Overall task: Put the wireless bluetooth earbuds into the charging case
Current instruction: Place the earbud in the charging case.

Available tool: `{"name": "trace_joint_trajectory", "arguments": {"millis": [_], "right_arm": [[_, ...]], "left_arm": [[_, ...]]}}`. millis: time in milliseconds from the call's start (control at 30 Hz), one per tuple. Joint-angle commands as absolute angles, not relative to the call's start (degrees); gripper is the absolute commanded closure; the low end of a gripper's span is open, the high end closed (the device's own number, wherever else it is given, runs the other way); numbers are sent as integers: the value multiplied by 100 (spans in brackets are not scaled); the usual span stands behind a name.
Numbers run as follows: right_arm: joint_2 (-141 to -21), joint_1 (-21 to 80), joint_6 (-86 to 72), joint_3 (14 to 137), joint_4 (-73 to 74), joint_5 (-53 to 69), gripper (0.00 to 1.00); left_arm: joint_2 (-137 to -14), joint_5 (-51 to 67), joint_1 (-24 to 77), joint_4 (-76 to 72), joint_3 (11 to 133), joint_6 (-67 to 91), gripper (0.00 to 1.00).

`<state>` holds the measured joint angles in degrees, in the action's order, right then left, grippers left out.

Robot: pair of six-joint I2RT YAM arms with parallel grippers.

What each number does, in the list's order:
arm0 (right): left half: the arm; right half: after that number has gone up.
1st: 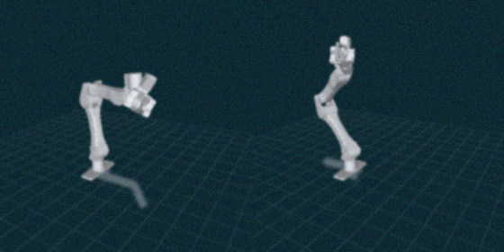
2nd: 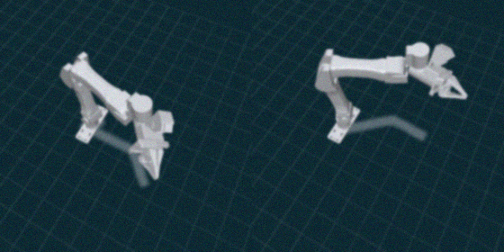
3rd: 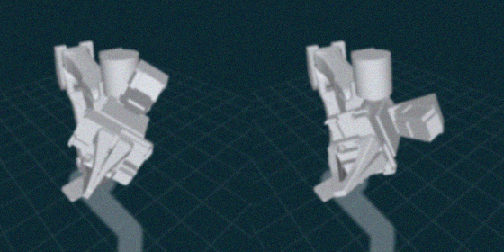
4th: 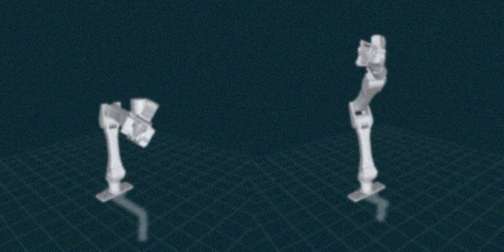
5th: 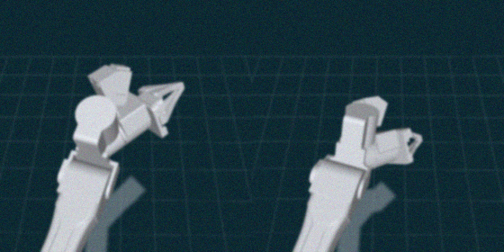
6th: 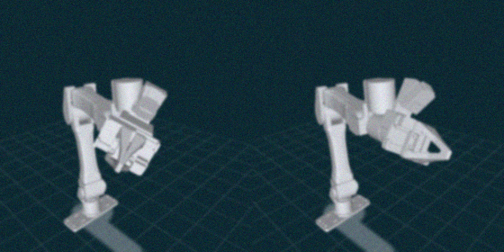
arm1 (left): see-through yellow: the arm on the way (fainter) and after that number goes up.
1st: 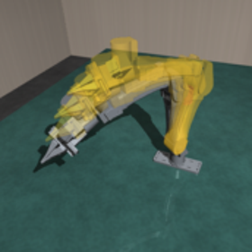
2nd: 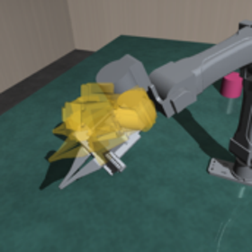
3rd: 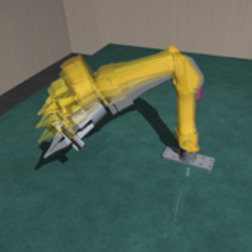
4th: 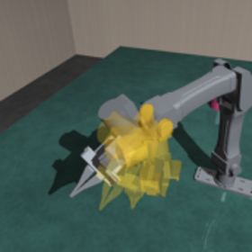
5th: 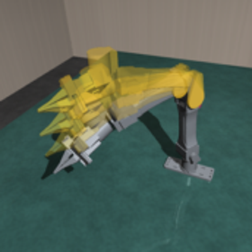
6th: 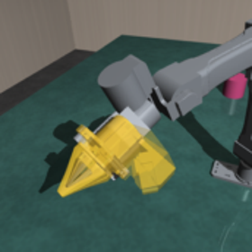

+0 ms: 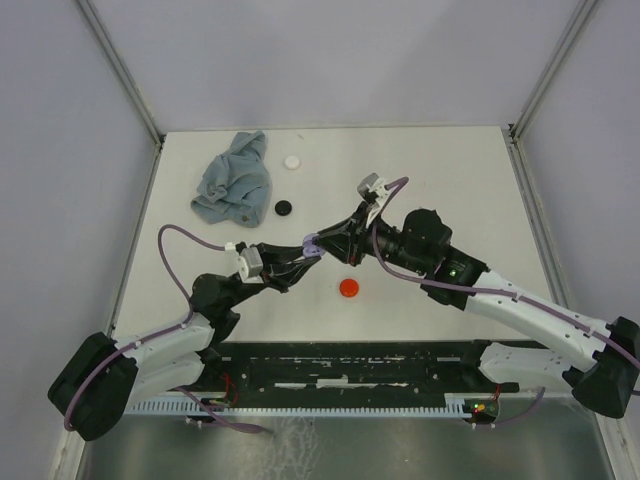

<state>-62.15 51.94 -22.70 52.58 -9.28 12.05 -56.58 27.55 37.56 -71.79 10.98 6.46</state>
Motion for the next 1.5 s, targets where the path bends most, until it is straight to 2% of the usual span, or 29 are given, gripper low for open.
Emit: {"name": "trace_joint_trajectory", "arguments": {"millis": [0,400,800,1233,1467], "right_arm": [[-6254,5297,-2202,5169,-1319,1235,86],[-6134,5313,-1944,4888,-1204,1021,86],[-6277,5317,-1851,4874,-1418,1778,79],[-6159,5309,-1357,4834,-996,1404,64],[-6064,5306,-1419,4910,-888,1091,48]], "left_arm": [[-5552,2591,3738,-7559,1343,959,97],[-5582,2502,3739,-7678,1329,1147,97],[-5688,2302,3735,-7580,1386,1281,97],[-5708,2241,3736,-7556,1351,1305,97],[-5790,2243,3733,-7521,1346,1257,97]]}}
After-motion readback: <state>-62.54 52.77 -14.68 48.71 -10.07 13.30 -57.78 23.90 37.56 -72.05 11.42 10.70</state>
